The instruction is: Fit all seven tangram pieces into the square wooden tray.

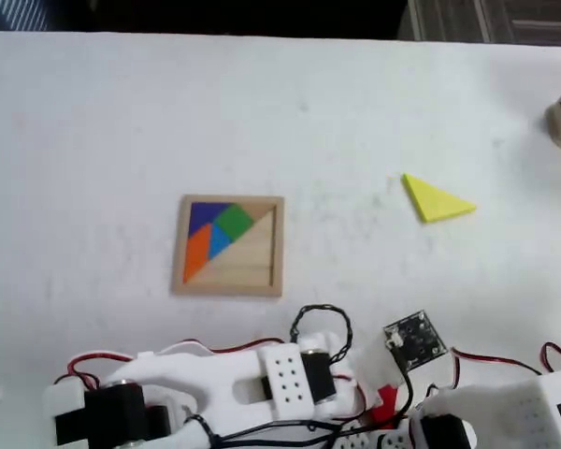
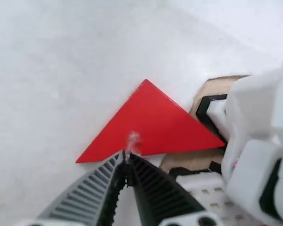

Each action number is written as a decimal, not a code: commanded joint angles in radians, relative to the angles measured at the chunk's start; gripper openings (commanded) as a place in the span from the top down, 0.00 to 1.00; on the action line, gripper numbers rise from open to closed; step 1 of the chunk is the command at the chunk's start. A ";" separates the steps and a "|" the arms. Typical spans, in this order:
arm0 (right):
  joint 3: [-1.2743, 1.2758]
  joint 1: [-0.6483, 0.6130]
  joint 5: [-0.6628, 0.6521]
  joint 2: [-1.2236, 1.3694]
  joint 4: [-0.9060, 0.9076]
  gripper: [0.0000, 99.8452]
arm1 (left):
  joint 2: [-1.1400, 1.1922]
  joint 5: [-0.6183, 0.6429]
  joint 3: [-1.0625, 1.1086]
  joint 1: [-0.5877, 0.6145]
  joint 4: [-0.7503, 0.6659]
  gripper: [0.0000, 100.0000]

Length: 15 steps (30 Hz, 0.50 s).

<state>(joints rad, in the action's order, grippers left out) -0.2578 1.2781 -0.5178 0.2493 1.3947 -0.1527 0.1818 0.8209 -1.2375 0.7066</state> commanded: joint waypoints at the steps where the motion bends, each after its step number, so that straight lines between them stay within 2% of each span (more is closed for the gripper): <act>1: -0.043 -0.015 0.002 -0.008 0.001 0.91 | -0.007 -0.034 -0.029 -0.081 0.084 0.98; 4: -0.043 -0.028 0.002 -0.008 0.005 0.91 | -0.007 -0.121 -0.031 -0.120 0.109 0.98; 10: -0.038 -0.019 0.003 -0.008 0.007 0.91 | -0.005 -0.006 -0.028 0.005 0.000 0.98; 15: -0.040 -0.008 0.003 -0.008 0.007 0.91 | 0.050 0.021 -0.049 0.004 -0.014 0.98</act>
<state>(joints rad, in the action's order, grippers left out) -0.2593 1.2689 -0.5178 0.2493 1.3947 -0.1389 0.1849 0.8193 -1.2405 0.7173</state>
